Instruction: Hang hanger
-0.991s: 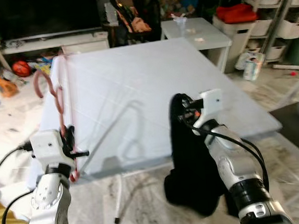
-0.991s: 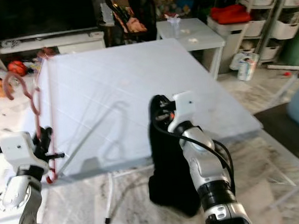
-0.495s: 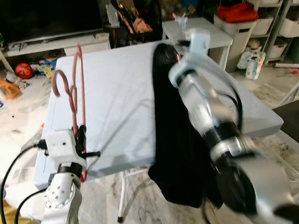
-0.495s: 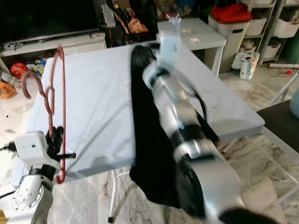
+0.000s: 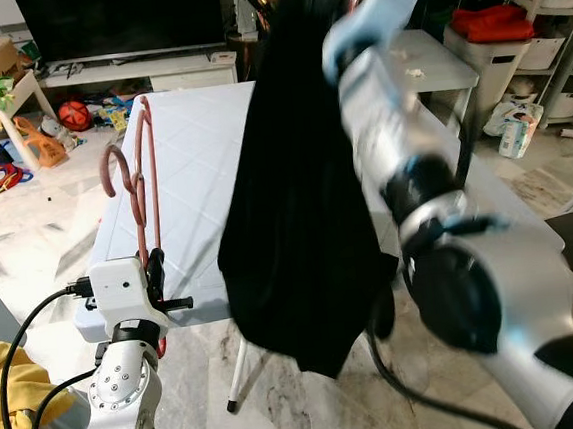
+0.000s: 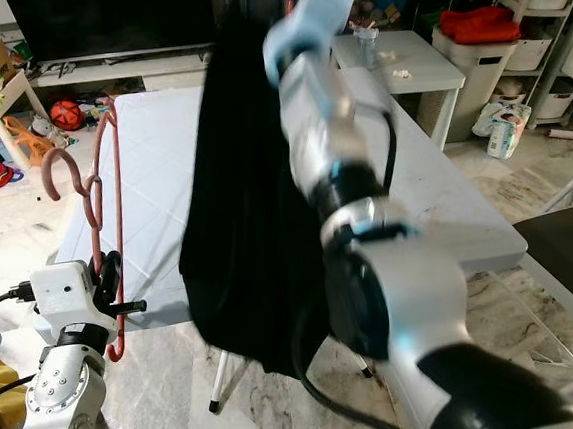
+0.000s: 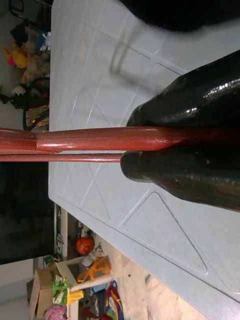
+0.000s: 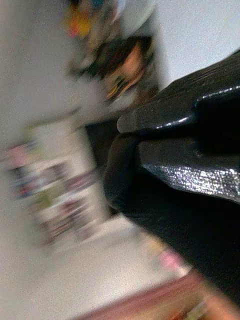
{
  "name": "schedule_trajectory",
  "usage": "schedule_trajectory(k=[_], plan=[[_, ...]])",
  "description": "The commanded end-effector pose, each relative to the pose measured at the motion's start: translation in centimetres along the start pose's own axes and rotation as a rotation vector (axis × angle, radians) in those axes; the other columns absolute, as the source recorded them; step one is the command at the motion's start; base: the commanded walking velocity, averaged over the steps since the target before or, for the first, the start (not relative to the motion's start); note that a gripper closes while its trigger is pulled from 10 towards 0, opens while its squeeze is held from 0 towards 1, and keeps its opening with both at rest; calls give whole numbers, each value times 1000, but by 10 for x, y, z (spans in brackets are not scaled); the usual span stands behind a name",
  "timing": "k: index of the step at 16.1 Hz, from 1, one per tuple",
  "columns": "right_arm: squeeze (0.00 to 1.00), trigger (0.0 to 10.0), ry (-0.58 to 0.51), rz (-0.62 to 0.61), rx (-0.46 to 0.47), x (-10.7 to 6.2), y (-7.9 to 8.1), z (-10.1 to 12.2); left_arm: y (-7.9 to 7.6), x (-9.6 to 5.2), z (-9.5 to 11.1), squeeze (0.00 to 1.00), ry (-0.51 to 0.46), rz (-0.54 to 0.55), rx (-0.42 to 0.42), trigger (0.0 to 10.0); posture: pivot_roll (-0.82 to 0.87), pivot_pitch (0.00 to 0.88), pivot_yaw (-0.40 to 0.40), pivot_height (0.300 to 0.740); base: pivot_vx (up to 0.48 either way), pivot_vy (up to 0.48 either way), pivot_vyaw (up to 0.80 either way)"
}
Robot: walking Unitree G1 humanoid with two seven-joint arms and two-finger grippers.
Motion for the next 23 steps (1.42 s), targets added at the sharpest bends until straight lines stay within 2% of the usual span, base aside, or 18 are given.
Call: schedule_trajectory(k=[1,3,4,5,6,8,9,10,12,14,17,19,20,22,23], plan=[[0,10000,148,-37,-120,-16,-10,-49,-1,-2,-5,0,24,-1,5,10000,37,0,-53,740,0,0,0],[0,10000,201,-6,-225,-32,-15,-78,1,0,-3,0,15,-9,30,10000,38,0,-56,740,0,0,0],[0,10000,222,47,-220,-42,-13,-94,9,0,0,0,9,5,41,10000,32,0,-54,740,0,0,0],[518,10000,279,152,-160,-58,-8,-116,19,0,1,0,10,31,38,10000,24,0,-51,740,0,0,0],[1000,10000,345,230,-174,-74,-12,-136,23,0,1,0,13,33,44,10000,19,0,-48,740,0,0,0],[1000,10000,388,258,-158,-85,-21,-146,24,0,7,0,-11,8,64,10000,13,0,-43,740,0,0,0],[1000,10000,390,322,-92,-89,-21,-143,34,2,13,0,-26,36,54,10000,15,0,-41,740,0,0,0],[1000,10000,388,400,-110,-94,-22,-139,44,2,16,0,-29,58,58,10000,13,0,-39,740,0,0,0],[1000,10000,412,503,-156,-102,-26,-137,47,3,16,0,-22,59,69,10000,11,0,-38,740,0,0,0],[1000,10000,442,566,-130,-106,-27,-135,42,4,15,0,-19,40,65,10000,12,0,-37,740,0,0,0],[1000,10000,473,632,-144,-111,-31,-131,29,3,12,0,-14,2,54,10000,15,0,-37,740,0,0,0],[1000,10000,500,675,-208,-117,-35,-132,26,3,9,0,1,-15,48,10000,16,0,-33,740,0,0,0],[1000,10000,575,636,-358,-121,-58,-140,24,2,6,0,14,-29,41,10000,15,0,-28,740,0,0,0],[1000,10000,635,637,-429,-127,-79,-139,21,3,5,0,17,-38,38,10000,14,0,-27,740,0,0,0],[1000,10000,630,714,-412,-132,-74,-134,20,3,5,0,17,-43,36,10000,13,0,-28,740,0,0,0]])
Point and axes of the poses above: a point about 5 cm out from each wrist's last joint towards the gripper, its own x axis pointing out of the wrist towards the gripper, its own z axis along the axis of the wrist's last joint, y = z × x, the point moved 6 cm from there along x, pointing out of the wrist towards the gripper, and after that the axes turned 7 degrees about -x, right-handed, at the moved point
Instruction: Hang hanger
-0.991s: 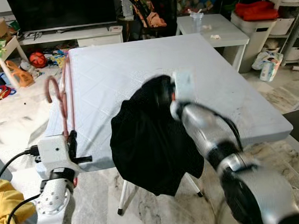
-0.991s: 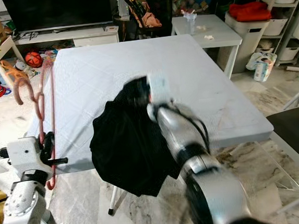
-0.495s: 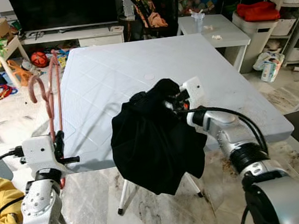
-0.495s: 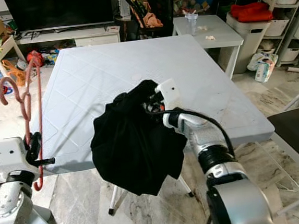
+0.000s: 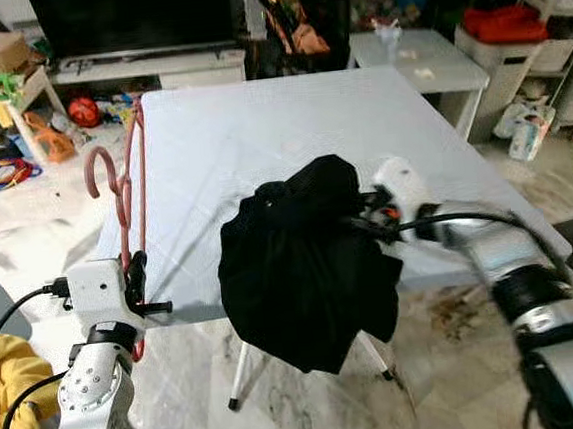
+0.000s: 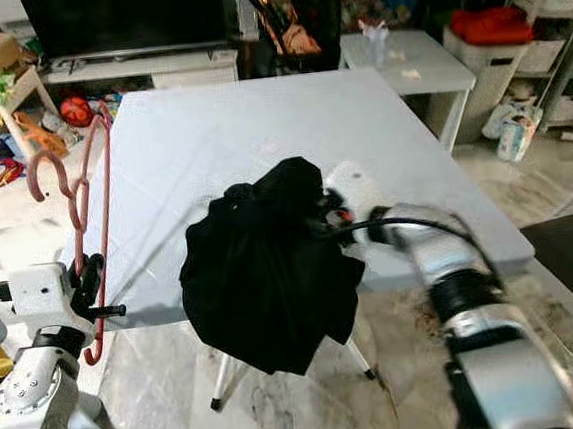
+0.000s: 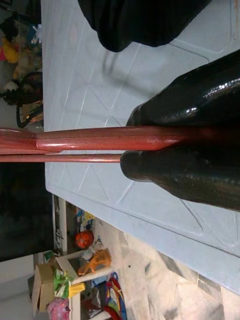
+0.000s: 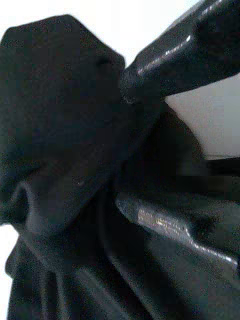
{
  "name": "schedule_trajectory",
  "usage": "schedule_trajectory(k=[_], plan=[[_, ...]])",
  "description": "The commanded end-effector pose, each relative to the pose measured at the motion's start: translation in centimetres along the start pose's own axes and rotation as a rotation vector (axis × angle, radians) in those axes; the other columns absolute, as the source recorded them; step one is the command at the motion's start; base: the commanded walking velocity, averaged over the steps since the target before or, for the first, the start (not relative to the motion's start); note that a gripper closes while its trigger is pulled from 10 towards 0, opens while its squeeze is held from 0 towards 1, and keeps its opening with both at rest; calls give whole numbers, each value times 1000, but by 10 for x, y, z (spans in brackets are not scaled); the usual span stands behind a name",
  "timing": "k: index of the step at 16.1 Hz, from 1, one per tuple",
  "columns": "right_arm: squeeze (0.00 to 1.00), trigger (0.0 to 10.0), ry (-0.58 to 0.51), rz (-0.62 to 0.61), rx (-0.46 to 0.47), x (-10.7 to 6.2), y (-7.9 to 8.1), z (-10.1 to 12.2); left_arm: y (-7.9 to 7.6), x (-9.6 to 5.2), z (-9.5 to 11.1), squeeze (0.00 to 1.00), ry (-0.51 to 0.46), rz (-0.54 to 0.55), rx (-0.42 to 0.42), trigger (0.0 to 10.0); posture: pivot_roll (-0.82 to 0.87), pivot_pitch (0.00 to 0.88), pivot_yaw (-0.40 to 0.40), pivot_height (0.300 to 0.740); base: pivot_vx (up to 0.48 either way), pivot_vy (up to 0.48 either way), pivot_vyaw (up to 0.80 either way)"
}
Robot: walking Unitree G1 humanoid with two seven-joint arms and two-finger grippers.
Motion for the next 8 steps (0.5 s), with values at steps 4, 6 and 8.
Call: schedule_trajectory(k=[4,6,8], plan=[[1000,10000,-114,294,30,-1,50,23,-5,3,1,0,1,-19,-3,10000,10,0,-27,740,0,0,0],[1000,10000,-141,369,55,8,81,26,-8,3,0,0,4,-24,-5,10000,14,0,-27,740,0,0,0],[1000,10000,-142,328,65,20,92,29,-9,1,-2,0,11,-29,-6,10000,12,0,-26,740,0,0,0]])
Point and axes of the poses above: a point about 5 cm out from each wrist's last joint towards the gripper, its own x axis pointing out of the wrist towards the gripper, its own z axis along the axis of the wrist's last joint, y = z × x, the point moved 6 cm from there along x, pointing out of the wrist towards the gripper, and after that the axes turned 7 degrees about -x, right-handed, at the moved point
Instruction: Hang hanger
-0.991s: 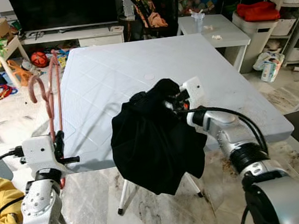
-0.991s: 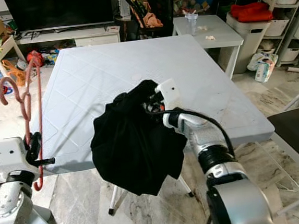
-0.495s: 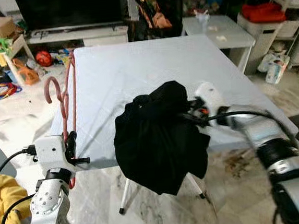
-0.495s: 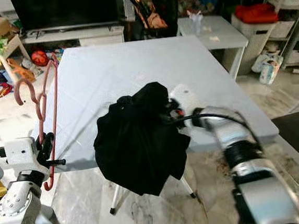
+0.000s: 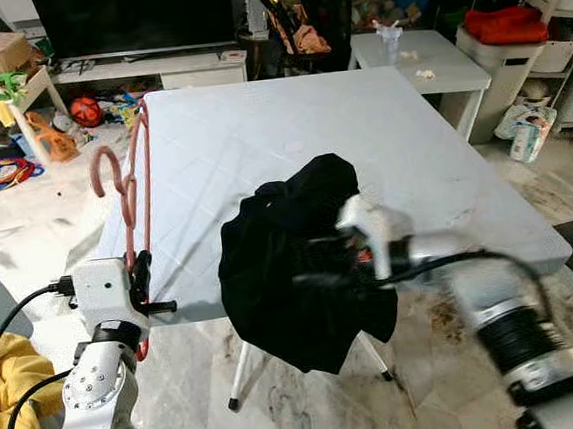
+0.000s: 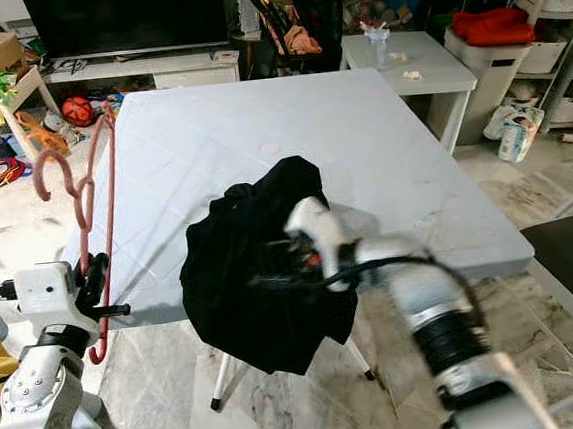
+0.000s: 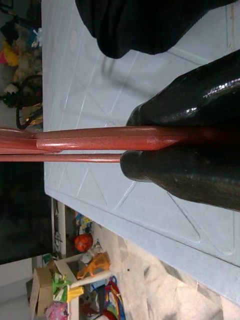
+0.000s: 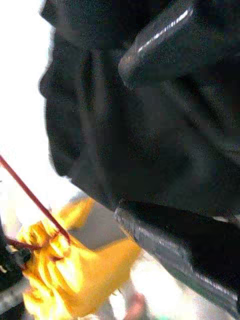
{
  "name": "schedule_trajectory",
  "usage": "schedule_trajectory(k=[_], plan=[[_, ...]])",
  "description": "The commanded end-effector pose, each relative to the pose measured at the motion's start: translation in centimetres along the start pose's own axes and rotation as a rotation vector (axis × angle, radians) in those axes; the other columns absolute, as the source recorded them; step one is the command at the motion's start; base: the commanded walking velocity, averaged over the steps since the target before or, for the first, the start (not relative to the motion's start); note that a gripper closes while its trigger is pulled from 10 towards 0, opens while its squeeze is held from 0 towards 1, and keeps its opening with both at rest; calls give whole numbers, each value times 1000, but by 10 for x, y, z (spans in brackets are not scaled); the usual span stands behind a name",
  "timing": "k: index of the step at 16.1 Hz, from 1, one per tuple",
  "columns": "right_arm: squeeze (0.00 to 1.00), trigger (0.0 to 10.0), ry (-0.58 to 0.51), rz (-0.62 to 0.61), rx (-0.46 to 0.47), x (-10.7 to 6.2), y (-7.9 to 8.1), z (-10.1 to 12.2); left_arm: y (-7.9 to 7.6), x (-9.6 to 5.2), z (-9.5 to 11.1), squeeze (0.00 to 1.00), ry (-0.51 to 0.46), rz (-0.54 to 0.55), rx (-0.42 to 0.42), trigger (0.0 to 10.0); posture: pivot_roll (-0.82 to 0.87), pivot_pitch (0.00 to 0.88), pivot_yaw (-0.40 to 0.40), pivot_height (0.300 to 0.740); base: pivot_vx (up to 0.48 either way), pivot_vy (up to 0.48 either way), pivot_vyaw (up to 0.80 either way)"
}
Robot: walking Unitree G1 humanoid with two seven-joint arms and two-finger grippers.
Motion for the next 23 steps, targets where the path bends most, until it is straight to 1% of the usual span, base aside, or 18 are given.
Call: schedule_trajectory(k=[1,3,4,5,6,7,8,9,10,11,12,13,15,17,18,20,22,23], plan=[[1000,10000,-3,-71,-16,6,-5,8,-5,0,-1,0,6,-18,1,10000,9,0,-27,740,0,0,0],[957,10000,-27,-237,8,27,-15,18,-7,0,-2,0,11,-23,-2,10000,8,0,-26,740,0,0,0],[733,10000,20,-300,-39,28,-18,12,-9,1,-3,0,12,-29,-4,10000,8,0,-26,740,0,0,0],[0,10000,96,-358,-68,22,-23,-3,-12,1,-3,0,12,-37,-5,10000,9,0,-27,740,0,0,0],[0,10000,143,-373,-112,18,-24,-11,-12,1,-3,0,13,-38,-5,10000,8,0,-28,740,0,0,0],[0,10000,213,-372,-201,14,-25,-22,-11,1,-4,0,16,-39,-6,10000,6,0,-30,740,0,0,0],[0,10000,261,-356,-251,11,-22,-31,-11,1,-4,0,17,-39,-6,10000,5,0,-31,740,0,0,0],[0,10000,293,-348,-269,10,-21,-37,-12,1,-4,0,17,-39,-7,10000,5,0,-32,740,0,0,0],[0,10000,390,-317,-348,4,-19,-54,-12,1,-4,0,16,-39,-8,10000,5,0,-32,740,0,0,0],[0,10000,414,-306,-325,2,-17,-63,-13,1,-4,0,17,-41,-9,10000,6,0,-33,740,0,0,0],[0,5451,416,-319,-314,1,-18,-66,-14,1,-5,0,19,-43,-10,10000,5,0,-33,740,0,0,0],[0,0,425,-357,-270,-3,-23,-74,-14,0,-6,0,22,-41,-9,10000,5,0,-33,740,0,0,0],[0,0,408,-419,-195,-4,-31,-77,-13,1,-5,0,22,-38,-8,10000,10,0,-33,740,0,0,0],[0,0,351,-534,-59,-7,-45,-76,-12,1,-4,0,19,-36,-7,10000,13,0,-34,740,0,0,0],[0,0,309,-636,34,-12,-58,-74,-12,1,-4,0,19,-36,-8,10000,16,0,-35,740,0,0,0],[0,0,289,-723,133,-19,-71,-76,-12,1,-4,0,21,-37,-8,10000,16,0,-35,740,0,0,0],[0,0,274,-788,192,-21,-80,-76,-13,1,-5,0,24,-36,-6,10000,16,0,-35,740,0,0,0],[0,0,265,-801,202,-19,-81,-74,-13,1,-5,0,25,-37,-5,10000,18,0,-37,740,0,0,0]])
Point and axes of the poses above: a point about 5 cm out from each wrist's last joint towards the gripper, its own x axis pointing out of the wrist towards the gripper, its own z axis along the axis of the wrist's last joint, y = z × x, the point moved 6 cm from there along x, pointing out of the wrist towards the gripper, and after that the axes turned 7 degrees about -x, right-handed, at the moved point
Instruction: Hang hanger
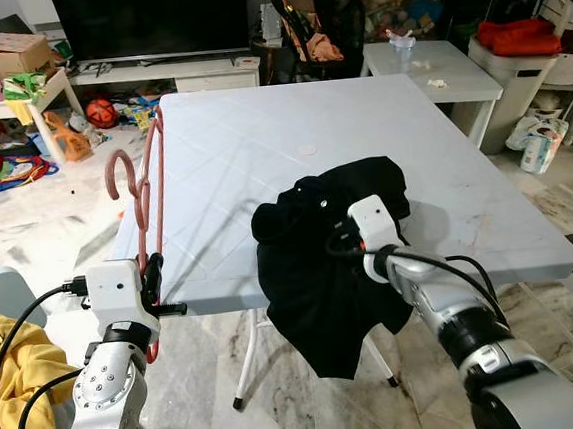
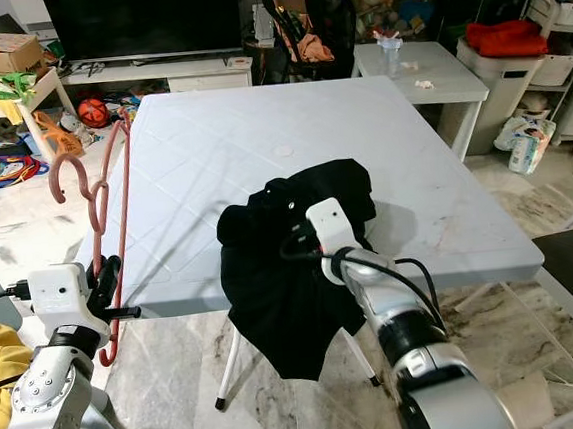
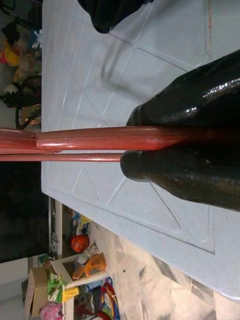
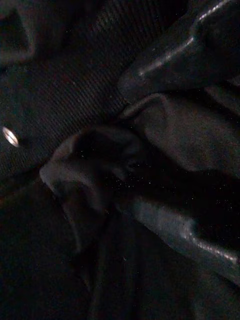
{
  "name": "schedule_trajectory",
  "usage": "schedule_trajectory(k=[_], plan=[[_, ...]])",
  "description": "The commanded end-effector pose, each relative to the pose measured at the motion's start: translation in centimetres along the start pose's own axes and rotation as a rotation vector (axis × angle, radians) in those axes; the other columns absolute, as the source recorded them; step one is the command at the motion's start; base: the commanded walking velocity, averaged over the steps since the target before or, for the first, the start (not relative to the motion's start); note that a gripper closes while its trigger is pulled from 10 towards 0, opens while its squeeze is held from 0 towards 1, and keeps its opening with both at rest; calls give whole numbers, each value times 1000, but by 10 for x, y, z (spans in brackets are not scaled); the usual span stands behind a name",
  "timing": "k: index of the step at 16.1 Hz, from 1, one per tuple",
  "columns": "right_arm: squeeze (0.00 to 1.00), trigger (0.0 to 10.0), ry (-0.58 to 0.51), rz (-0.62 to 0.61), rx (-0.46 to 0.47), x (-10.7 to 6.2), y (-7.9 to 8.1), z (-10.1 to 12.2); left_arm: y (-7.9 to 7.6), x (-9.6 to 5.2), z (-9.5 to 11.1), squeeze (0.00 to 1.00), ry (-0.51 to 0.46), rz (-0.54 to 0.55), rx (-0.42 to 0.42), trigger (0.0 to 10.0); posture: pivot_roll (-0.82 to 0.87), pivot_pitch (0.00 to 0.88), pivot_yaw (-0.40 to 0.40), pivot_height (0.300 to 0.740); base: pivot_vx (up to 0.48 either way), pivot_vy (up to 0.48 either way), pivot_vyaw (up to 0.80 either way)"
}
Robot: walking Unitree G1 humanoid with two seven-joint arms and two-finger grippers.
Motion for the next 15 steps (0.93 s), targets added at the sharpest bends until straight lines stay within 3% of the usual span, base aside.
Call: schedule_trajectory(k=[1,4,6,8,9,11,13,15], plan=[[0,0,21,-47,48,2,-8,-4,-3,1,1,0,0,-10,6,10000,20,0,-38,740,0,0,0],[0,0,-15,-89,115,7,-10,10,-3,1,0,0,2,-6,5,10000,17,0,-37,740,0,0,0],[0,0,-110,-218,240,8,-29,44,-19,1,-1,0,0,-85,89,10000,18,0,-32,740,0,0,0],[0,0,-221,-268,352,5,-43,85,-24,3,-2,0,4,-88,70,10000,14,0,-27,740,0,0,0],[0,0,-325,-288,403,-1,-52,124,-24,4,-2,0,2,-87,65,10000,15,0,-32,740,0,0,0],[0,0,-487,-307,504,-18,-68,181,-23,3,-3,0,1,-69,48,10000,22,0,-42,740,0,0,0],[0,0,-671,-303,577,-47,-87,241,-18,1,-2,0,-10,-38,49,10000,27,0,-54,740,0,0,0],[0,0,-759,-314,582,-64,-98,265,-14,2,-1,0,-14,-19,40,10000,26,0,-60,740,0,0,0]])
Point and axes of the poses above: a point about 5 cm out from each wrist's last joint towards the gripper, its own x axis pointing out of the wrist towards the gripper, its own z axis along the axis of the wrist's last joint, y = z × x, the point moved 6 cm from there along x, pointing out of the wrist towards the gripper, and after that the axes turned 7 degrees about -x, right-handed, at the moved point
